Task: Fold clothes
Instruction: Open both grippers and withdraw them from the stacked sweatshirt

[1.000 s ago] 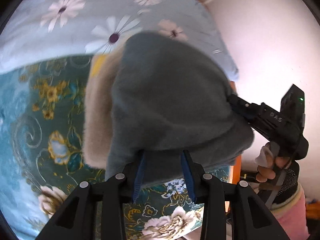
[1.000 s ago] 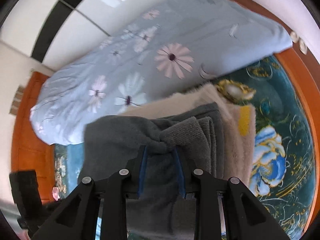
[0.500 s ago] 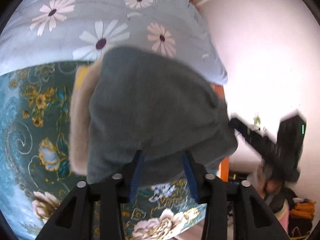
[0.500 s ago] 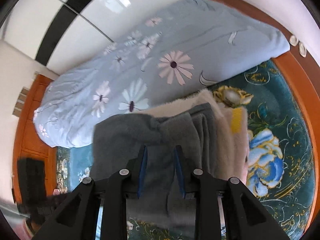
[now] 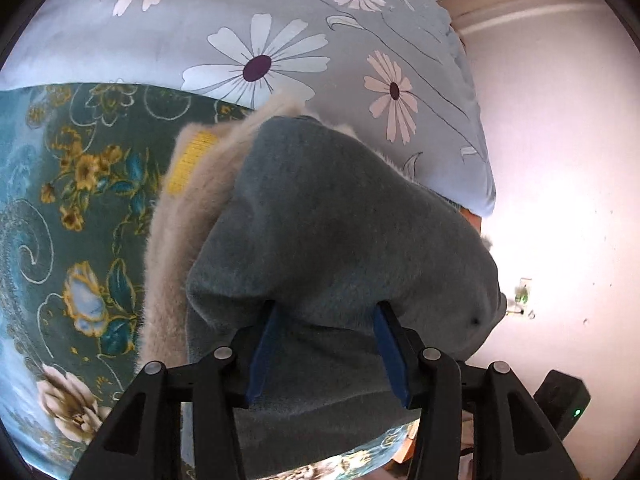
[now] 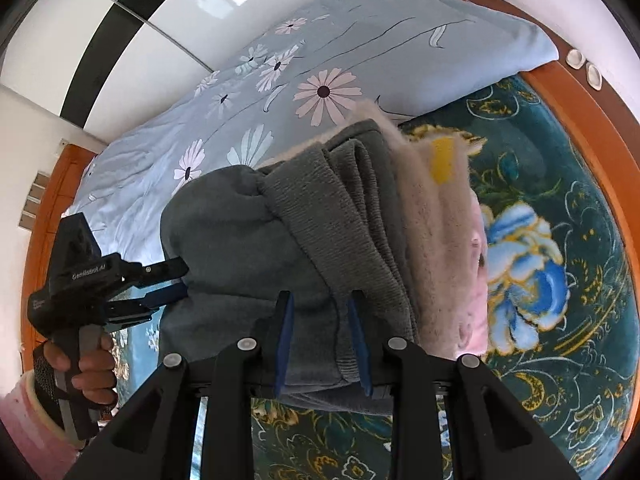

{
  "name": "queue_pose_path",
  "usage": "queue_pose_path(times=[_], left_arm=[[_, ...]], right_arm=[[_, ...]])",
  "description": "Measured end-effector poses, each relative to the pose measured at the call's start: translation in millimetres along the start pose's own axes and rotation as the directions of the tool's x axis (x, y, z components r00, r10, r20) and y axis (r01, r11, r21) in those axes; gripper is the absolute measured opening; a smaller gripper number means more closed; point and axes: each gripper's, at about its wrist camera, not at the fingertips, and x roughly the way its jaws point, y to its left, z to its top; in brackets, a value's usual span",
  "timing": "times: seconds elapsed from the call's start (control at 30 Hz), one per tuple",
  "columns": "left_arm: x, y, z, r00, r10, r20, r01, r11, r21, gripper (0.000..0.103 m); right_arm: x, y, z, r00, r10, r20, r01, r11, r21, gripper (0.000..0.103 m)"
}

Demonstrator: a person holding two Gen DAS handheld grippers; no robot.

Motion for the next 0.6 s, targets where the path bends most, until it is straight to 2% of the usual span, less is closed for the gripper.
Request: queue_pose_path(times=[0.17, 0.3, 0.43, 0.5, 0.6], left_arm=[[-1, -9, 0, 1.0, 0.017, -0.006, -0.017, 0.999, 0.033, 0.053], [-21, -19, -18, 1.0, -0.015, 0.015, 0.014, 0.998, 0.063, 0.053], [-37, -24, -48, 0.998, -0.057, 0.005, 0.056, 0.993, 0.104, 0.053], [-41, -24, -64, 0.999, -0.046, 0.001, 0.045, 0.991, 0.123, 0.053], [-41, -20, -85, 1.0, -0.004, -0.003, 0.004, 0.99, 0.14, 0.053]], right_arm=[[11, -1, 3, 0.999, -0.044, -0.007, 0.043, 0.999, -0.019, 0.028], [10, -5, 4, 0.998, -0.067, -0.014, 0.067, 0.998, 0.002, 0.028], [-21, 11, -6, 0.999, -0.012, 0.035, 0.013, 1.0, -0.016, 0.031], [-31, 18, -15, 0.999, 0.008, 0.045, -0.006, 0.999, -0.038, 0.036], [-37, 25, -29, 0.999, 0.029, 0.033, -0.028, 0.998, -0.049, 0.036]])
